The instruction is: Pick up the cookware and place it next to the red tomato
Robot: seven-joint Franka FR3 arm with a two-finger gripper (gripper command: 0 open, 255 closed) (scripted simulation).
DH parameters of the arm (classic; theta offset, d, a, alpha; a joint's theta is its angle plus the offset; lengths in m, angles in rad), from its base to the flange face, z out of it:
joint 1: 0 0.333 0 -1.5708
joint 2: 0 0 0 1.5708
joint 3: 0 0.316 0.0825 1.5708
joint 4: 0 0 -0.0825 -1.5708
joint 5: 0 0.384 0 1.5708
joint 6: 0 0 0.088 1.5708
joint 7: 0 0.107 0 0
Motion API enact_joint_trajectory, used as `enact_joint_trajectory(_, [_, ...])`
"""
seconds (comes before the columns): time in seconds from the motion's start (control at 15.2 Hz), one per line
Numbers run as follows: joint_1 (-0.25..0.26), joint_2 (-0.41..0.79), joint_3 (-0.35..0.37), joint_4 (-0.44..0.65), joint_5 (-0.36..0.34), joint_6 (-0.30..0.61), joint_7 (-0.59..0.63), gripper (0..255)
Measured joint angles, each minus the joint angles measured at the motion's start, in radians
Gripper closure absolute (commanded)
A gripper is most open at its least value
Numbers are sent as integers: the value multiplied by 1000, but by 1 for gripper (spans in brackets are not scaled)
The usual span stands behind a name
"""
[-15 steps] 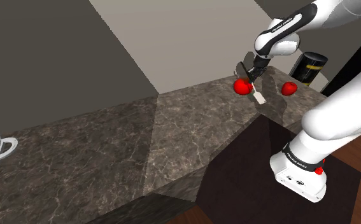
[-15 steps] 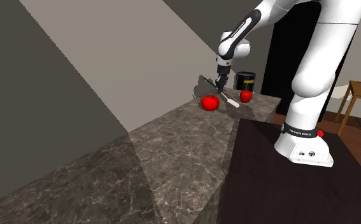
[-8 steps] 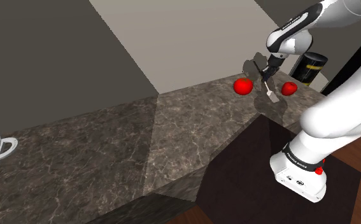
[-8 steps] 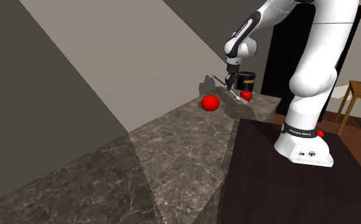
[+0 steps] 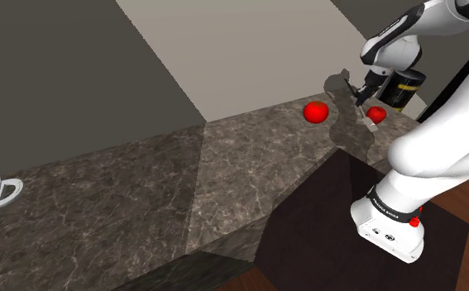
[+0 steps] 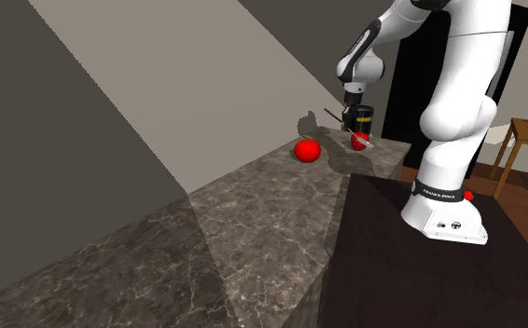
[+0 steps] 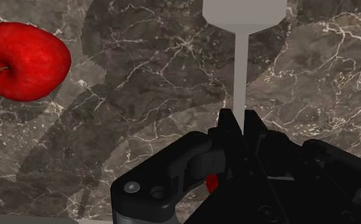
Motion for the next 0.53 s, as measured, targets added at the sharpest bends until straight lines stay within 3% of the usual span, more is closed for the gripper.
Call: enact_joint_trajectory(0.53, [-17, 97, 16, -5, 73, 91, -64, 255])
